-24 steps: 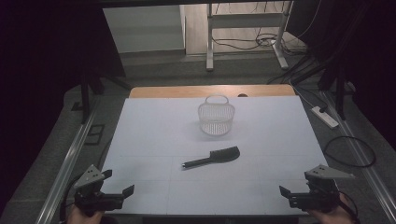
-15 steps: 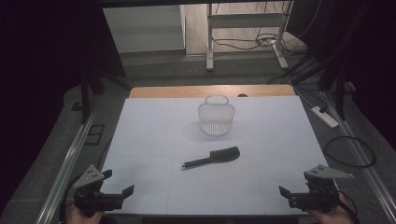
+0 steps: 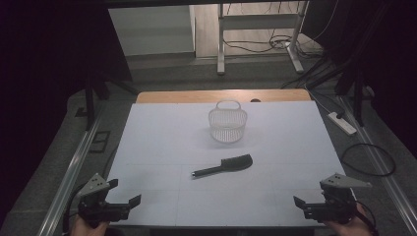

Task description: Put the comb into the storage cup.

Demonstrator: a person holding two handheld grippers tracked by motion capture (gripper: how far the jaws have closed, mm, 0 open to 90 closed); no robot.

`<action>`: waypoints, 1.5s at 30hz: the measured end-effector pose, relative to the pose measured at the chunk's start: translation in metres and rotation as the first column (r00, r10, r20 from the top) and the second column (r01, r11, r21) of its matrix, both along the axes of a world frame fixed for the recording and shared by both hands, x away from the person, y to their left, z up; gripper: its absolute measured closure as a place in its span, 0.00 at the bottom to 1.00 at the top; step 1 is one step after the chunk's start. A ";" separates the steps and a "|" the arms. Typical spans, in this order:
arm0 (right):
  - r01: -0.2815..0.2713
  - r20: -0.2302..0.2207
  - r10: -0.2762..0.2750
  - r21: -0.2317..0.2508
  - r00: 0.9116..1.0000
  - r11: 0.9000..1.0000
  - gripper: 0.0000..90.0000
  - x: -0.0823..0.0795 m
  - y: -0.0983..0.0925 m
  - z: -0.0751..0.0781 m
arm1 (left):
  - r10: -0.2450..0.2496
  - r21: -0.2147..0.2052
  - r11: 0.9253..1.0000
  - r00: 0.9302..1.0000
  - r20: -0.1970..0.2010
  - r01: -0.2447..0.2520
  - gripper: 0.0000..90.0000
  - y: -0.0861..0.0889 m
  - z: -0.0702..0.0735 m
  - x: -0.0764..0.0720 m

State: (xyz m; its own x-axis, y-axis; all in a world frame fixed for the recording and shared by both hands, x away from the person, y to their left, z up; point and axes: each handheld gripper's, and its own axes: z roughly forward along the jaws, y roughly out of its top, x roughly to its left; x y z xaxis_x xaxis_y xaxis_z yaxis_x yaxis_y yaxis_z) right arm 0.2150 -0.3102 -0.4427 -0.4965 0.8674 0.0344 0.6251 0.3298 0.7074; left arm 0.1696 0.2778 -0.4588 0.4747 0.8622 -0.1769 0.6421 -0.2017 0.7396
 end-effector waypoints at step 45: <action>-0.004 -0.014 0.004 -0.019 1.000 1.000 0.00 0.001 0.002 -0.001 | -0.161 -0.013 0.987 0.987 -0.022 0.160 0.00 -0.023 0.006 0.036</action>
